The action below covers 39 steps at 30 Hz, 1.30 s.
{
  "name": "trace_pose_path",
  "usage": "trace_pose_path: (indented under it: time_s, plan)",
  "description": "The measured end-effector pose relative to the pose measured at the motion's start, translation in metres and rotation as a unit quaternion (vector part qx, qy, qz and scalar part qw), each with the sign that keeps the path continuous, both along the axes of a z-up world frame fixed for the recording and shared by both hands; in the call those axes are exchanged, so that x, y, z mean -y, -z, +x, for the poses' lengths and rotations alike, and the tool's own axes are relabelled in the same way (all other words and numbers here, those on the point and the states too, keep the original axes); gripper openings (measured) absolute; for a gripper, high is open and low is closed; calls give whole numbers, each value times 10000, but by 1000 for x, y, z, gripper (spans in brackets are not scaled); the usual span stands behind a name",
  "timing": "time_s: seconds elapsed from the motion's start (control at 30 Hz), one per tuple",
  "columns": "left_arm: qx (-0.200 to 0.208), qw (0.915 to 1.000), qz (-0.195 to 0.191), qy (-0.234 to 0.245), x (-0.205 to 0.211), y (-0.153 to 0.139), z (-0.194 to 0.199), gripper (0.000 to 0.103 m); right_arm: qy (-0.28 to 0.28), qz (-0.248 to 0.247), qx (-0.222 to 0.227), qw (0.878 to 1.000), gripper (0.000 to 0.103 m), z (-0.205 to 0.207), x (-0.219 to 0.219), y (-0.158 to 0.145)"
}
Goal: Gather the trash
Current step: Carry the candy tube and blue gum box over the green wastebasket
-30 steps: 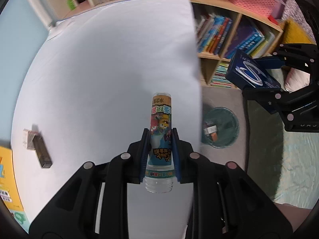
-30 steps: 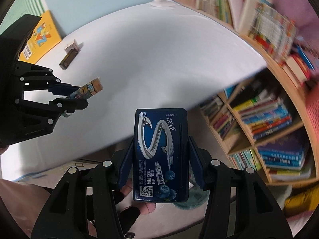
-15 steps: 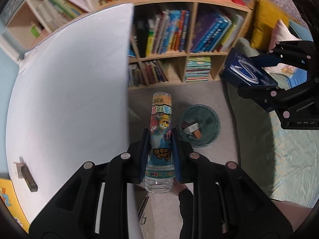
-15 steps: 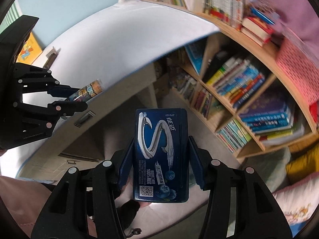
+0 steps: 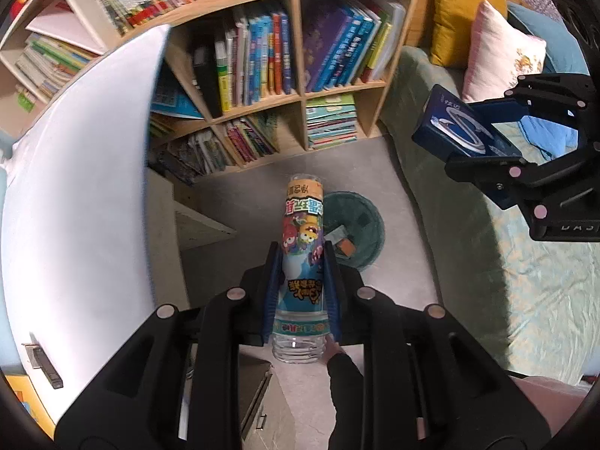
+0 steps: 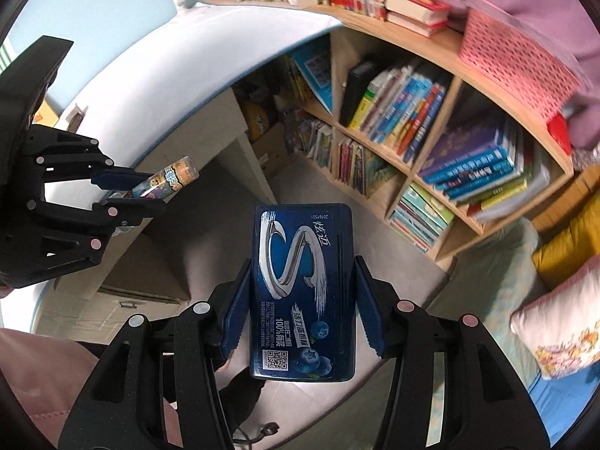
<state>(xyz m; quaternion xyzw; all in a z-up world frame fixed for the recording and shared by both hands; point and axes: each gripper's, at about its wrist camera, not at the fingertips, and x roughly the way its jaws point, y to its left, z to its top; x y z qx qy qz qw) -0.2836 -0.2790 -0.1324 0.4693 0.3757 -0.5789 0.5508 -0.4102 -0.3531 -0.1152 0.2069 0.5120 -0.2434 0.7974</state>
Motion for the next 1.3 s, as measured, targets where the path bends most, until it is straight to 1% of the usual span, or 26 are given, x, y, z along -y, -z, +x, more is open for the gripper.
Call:
trace_pose_path:
  time_s: [0.23, 0.57, 0.97, 1.3]
  plan:
    - [-16, 9996, 110, 267, 9, 8, -28, 20, 218, 100, 7, 9997, 52, -28, 4, 6]
    - [-20, 9986, 249, 477, 20, 20, -51, 20, 420, 222, 14, 9989, 52, -53, 9, 15]
    - [11, 9971, 434, 629, 32, 37, -63, 20, 561, 392, 51, 9976, 52, -63, 15, 28]
    - [51, 9960, 581, 676, 40, 50, -70, 20, 528, 591, 86, 9968, 52, -62, 22, 42]
